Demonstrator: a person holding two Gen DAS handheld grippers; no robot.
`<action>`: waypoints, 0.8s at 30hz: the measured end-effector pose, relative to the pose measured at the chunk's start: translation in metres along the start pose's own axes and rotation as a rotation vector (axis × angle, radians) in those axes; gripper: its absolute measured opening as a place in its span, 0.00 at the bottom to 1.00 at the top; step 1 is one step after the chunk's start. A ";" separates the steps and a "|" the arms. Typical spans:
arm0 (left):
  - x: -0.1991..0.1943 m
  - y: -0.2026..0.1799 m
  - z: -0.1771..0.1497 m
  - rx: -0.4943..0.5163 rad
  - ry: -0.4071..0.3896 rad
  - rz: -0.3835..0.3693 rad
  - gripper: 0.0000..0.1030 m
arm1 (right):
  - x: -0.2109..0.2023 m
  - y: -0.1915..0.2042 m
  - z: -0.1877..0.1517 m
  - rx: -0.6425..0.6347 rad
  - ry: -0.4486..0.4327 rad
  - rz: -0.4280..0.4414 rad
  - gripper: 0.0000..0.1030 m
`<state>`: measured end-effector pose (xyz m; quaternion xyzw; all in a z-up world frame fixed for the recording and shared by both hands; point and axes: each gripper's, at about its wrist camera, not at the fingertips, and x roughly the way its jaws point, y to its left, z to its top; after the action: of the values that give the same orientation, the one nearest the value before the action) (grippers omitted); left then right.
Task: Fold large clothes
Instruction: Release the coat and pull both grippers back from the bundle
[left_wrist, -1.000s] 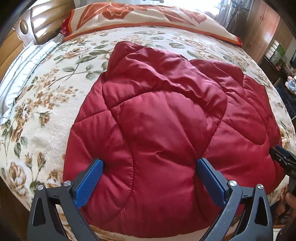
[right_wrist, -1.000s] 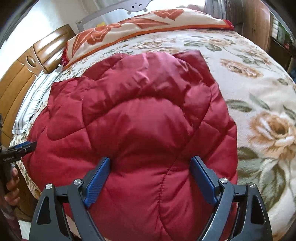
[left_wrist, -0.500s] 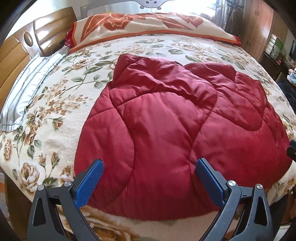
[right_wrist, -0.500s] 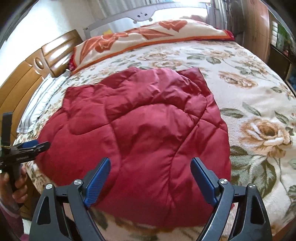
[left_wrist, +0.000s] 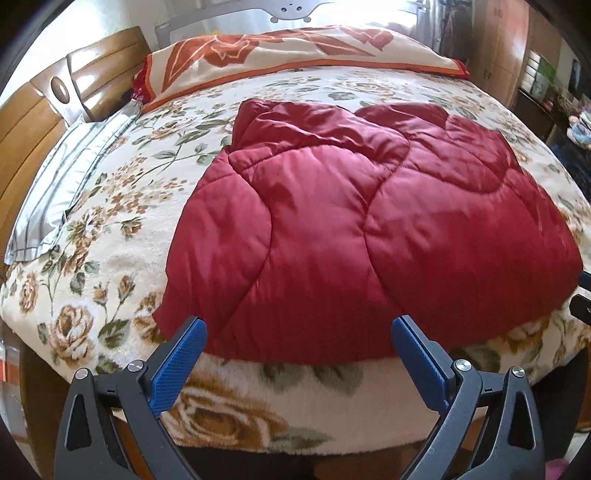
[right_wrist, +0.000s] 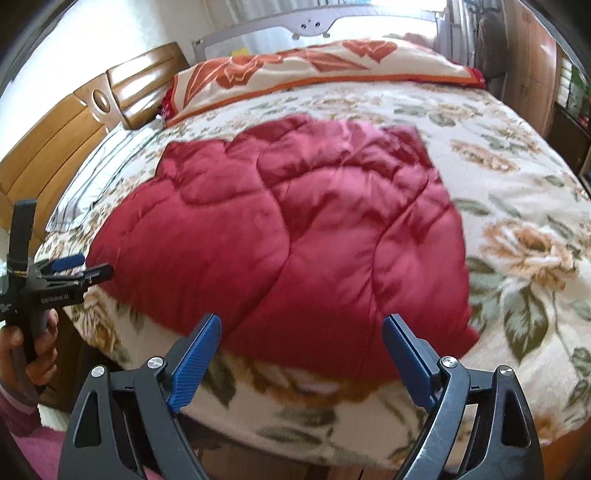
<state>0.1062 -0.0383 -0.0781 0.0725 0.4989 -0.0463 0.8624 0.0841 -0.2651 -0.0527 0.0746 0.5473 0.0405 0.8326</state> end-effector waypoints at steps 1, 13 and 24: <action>-0.002 -0.002 -0.004 0.010 -0.001 -0.008 0.98 | 0.000 0.001 -0.004 -0.002 0.007 0.004 0.88; -0.046 -0.011 -0.012 0.081 -0.057 -0.033 0.99 | -0.013 0.017 -0.025 -0.048 0.050 0.048 0.91; -0.087 -0.013 -0.006 0.106 -0.123 -0.054 0.99 | -0.072 0.034 0.002 -0.116 -0.080 0.096 1.00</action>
<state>0.0554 -0.0496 -0.0068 0.1019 0.4436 -0.1002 0.8847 0.0578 -0.2431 0.0194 0.0539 0.5061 0.1089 0.8539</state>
